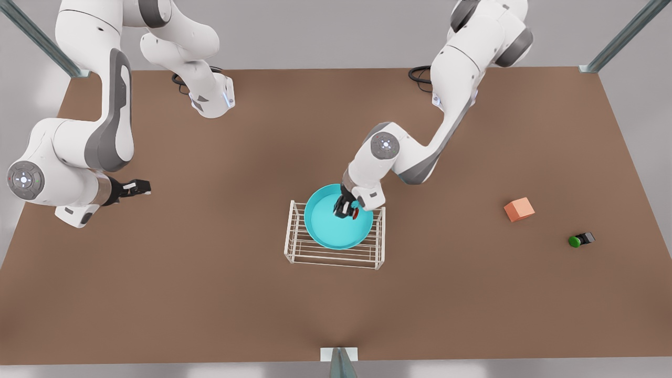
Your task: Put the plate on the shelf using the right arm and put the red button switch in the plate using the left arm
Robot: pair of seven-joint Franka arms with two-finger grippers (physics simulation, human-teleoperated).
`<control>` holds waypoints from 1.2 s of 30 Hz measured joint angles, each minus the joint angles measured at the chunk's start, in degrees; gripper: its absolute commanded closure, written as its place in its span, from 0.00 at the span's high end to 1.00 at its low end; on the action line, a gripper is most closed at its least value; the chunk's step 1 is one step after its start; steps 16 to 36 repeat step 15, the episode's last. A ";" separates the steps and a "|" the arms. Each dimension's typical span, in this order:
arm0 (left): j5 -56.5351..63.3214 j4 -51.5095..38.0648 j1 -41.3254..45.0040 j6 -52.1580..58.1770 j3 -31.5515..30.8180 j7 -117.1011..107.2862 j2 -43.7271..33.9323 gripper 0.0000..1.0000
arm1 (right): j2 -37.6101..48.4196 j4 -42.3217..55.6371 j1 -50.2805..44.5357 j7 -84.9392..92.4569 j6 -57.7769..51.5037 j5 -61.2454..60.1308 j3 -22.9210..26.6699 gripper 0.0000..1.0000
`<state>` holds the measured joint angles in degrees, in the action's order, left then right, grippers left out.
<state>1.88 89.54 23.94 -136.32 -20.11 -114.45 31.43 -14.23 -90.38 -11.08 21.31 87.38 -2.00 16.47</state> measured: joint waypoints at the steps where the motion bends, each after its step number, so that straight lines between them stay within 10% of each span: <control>1: 0.91 -0.01 0.21 -1.01 0.00 -0.96 0.23 1.00 | -0.03 0.00 0.01 -0.02 0.00 -0.02 -0.02 1.00; 12: -3.30 -3.08 -23.55 29.68 8.25 30.84 -18.81 1.00 | -0.57 0.00 0.04 -0.19 0.06 -0.10 0.00 1.00; 36: -4.89 -3.11 -22.25 33.67 9.48 43.45 -18.88 1.00 | -1.01 0.00 0.15 -0.22 0.14 -0.48 -0.03 1.00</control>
